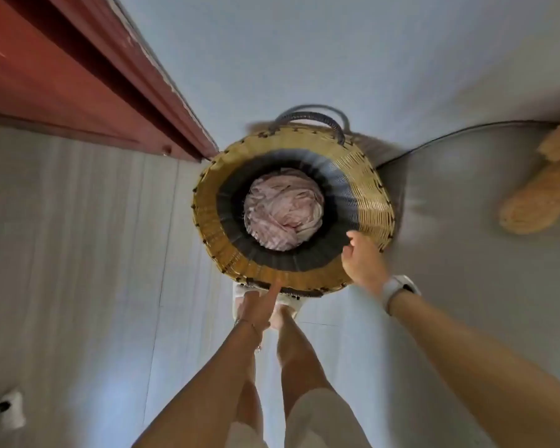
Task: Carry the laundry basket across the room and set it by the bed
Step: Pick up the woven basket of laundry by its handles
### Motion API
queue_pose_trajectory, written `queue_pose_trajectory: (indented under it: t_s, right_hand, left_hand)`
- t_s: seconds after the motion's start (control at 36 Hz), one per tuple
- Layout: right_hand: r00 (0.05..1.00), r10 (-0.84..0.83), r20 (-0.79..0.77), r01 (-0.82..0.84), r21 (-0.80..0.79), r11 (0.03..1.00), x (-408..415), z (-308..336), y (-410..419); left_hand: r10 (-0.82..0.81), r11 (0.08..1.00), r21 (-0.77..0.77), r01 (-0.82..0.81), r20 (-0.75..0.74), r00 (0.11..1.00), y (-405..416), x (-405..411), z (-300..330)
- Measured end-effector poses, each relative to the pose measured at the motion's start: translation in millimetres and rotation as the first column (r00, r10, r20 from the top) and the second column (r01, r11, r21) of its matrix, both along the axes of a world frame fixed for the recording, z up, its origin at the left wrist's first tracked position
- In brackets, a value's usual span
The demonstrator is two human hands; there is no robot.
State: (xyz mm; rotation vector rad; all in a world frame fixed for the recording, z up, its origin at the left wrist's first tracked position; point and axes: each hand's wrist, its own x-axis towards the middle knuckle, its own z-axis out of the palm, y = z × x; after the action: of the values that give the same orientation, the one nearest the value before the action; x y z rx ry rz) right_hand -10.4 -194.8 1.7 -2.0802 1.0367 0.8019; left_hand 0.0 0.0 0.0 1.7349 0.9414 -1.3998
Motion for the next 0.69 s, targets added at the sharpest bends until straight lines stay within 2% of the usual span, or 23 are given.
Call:
queue_pose_trajectory:
  t_s: [0.11,0.22,0.28,0.36,0.44,0.56,0.69]
  right_hand:
    - [0.982,0.029,0.184,-0.007,-0.12,0.993,67,-24,-25]
    - [0.954,0.08,0.288,-0.007,-0.244,0.97,118,-29,-37]
    - [0.935,0.055,0.351,0.039,-0.256,0.966,140,-25,-40]
    - [0.908,0.09,0.409,0.059,-0.339,0.939,161,-18,-41]
    - [0.916,0.196,0.35,-0.037,-0.413,0.91,179,-12,-41]
    - [0.891,0.378,0.251,-0.287,-0.335,0.898,195,-9,-35]
    - [0.87,0.412,0.271,-0.358,-0.229,0.905,179,-7,-23]
  left_hand:
    - [0.142,0.986,-0.087,-0.142,0.001,0.99,-20,-1,-20]
    - [0.192,0.981,-0.004,-0.193,0.124,0.973,-30,-10,-33]
    - [0.205,0.978,-0.004,-0.208,0.206,0.957,-30,-11,-32]
    - [0.226,0.973,-0.002,-0.233,0.245,0.943,-27,-14,-32]
    - [0.159,0.981,0.068,-0.181,0.246,0.956,-21,-14,-33]
    - [0.151,0.973,0.133,-0.19,0.257,0.955,-10,-8,-33]
    - [0.193,0.949,0.182,-0.256,0.308,0.932,2,4,-30]
